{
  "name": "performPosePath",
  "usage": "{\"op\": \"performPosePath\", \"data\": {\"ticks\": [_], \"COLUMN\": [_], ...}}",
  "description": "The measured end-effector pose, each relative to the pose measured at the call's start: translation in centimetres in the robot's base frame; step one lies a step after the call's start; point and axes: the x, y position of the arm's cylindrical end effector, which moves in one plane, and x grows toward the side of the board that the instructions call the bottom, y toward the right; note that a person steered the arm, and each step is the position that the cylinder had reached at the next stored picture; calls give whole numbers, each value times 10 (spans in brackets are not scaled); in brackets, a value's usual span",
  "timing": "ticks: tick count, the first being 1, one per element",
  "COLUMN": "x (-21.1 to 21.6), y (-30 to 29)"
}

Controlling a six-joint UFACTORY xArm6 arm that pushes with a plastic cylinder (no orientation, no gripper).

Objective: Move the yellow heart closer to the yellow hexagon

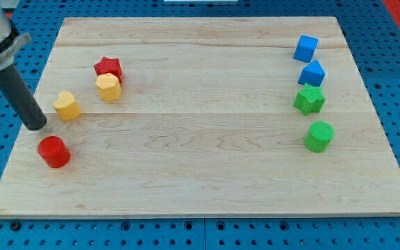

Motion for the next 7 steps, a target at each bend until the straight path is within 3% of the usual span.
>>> {"op": "performPosePath", "data": {"ticks": [2, 4, 7], "x": [-21, -36, -64], "y": [47, 27, 48]}}
